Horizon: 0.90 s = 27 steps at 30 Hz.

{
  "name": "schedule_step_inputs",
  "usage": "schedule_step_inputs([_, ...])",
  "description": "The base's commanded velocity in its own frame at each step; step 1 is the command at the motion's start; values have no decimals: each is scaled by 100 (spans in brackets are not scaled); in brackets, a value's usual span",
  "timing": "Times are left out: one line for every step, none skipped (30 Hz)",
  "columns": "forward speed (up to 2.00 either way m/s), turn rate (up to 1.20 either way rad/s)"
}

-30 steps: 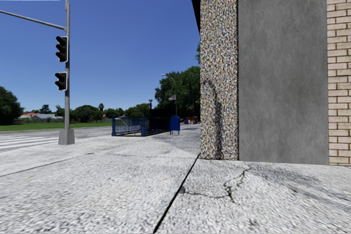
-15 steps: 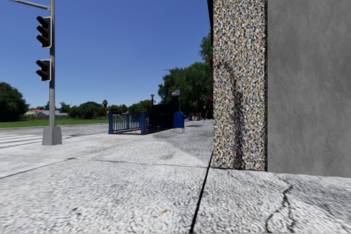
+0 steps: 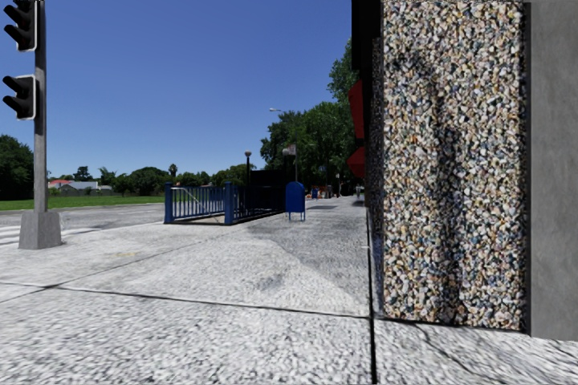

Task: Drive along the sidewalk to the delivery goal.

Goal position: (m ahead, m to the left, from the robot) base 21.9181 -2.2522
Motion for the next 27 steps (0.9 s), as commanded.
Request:
schedule_step_inputs([200,0])
schedule_step_inputs([200,0])
schedule_step_inputs([200,0])
schedule_step_inputs([200,0])
schedule_step_inputs([200,0])
schedule_step_inputs([200,0])
schedule_step_inputs([200,0])
schedule_step_inputs([200,0])
schedule_step_inputs([200,0])
schedule_step_inputs([200,0])
schedule_step_inputs([200,0])
schedule_step_inputs([200,0])
schedule_step_inputs([200,0])
schedule_step_inputs([200,0])
schedule_step_inputs([200,0])
schedule_step_inputs([200,0])
schedule_step_inputs([200,0])
schedule_step_inputs([200,0])
schedule_step_inputs([200,0])
schedule_step_inputs([200,0])
schedule_step_inputs([200,0])
schedule_step_inputs([200,0])
schedule_step_inputs([200,0])
schedule_step_inputs([200,0])
schedule_step_inputs([200,0])
schedule_step_inputs([200,0])
schedule_step_inputs([200,0])
